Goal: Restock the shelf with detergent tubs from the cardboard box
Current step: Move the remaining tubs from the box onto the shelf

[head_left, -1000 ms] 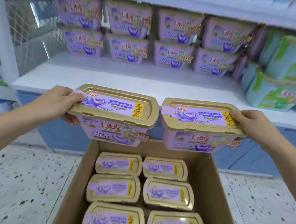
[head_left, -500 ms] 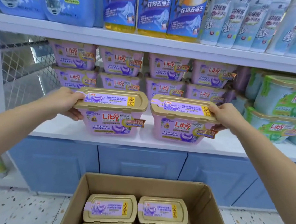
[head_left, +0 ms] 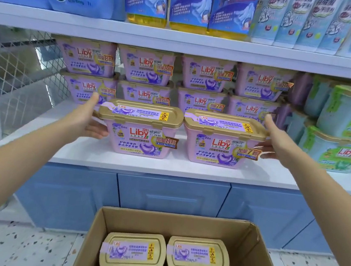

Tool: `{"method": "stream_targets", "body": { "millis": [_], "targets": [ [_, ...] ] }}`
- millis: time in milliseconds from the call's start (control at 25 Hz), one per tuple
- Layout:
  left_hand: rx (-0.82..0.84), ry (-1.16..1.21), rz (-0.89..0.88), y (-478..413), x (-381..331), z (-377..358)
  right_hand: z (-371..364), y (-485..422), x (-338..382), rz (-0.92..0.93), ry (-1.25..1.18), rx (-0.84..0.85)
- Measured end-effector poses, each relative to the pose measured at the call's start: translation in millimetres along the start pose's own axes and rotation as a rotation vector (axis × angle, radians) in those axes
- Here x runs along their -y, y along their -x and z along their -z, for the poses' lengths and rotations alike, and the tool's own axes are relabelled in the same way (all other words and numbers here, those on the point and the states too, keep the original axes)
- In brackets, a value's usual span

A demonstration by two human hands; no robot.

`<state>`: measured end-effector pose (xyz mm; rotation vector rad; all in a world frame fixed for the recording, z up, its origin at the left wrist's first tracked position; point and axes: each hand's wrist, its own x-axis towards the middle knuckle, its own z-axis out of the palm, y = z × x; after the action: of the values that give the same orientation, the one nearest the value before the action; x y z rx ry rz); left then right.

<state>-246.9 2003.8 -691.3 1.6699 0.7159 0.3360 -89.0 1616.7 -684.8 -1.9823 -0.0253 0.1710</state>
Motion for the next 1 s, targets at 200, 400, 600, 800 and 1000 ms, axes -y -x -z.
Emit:
{"method": "stream_targets", "body": {
  "millis": [200, 400, 600, 800, 1000],
  "targets": [
    [-0.005, -0.164, -0.134, 27, 61, -9, -7, 10, -59, 0.129, -0.099, -0.026],
    [-0.013, -0.331, -0.293, 45, 72, -43, -26, 27, -77, 0.326, 0.001, 0.076],
    [-0.109, -0.377, -0.351, 48, 80, -46, -30, 26, -88, 0.381, -0.014, 0.147],
    [-0.105, -0.430, -0.348, 47, 85, -43, -30, 35, -86, 0.348, -0.064, 0.120],
    [-0.260, -0.378, -0.517, 85, 124, -30, -25, 91, -136, 0.382, -0.030, -0.174]
  ]
}}
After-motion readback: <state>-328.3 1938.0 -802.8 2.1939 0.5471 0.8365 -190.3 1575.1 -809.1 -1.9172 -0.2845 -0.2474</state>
